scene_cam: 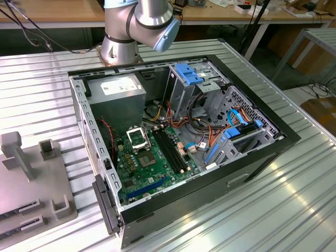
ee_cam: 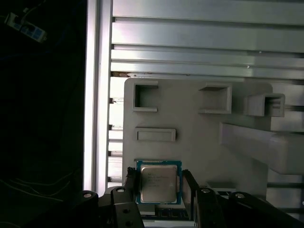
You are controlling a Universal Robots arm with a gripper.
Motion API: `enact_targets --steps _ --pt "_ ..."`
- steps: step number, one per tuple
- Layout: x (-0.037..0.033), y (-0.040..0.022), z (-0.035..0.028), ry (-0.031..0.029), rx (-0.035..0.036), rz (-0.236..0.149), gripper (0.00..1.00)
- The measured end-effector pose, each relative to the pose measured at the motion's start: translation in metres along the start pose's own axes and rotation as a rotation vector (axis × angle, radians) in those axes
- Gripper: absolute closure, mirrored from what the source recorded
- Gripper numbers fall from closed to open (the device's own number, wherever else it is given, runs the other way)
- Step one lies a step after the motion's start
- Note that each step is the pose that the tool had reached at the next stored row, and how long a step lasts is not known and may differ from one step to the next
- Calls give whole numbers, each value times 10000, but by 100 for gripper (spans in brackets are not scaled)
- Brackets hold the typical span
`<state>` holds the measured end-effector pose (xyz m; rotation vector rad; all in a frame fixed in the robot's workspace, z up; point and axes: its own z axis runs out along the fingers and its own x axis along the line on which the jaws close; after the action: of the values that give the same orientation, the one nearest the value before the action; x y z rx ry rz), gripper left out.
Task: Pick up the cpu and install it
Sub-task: 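Pick up the cpu and move it towards the insertion slot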
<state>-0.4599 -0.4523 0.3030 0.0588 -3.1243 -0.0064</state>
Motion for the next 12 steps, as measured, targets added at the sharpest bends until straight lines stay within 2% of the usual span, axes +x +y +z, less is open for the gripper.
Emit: enact_targets --steps 6,12 --pt "0 0 -18 2 1 0 52" --pt "2 0 -99 0 0 1 52"
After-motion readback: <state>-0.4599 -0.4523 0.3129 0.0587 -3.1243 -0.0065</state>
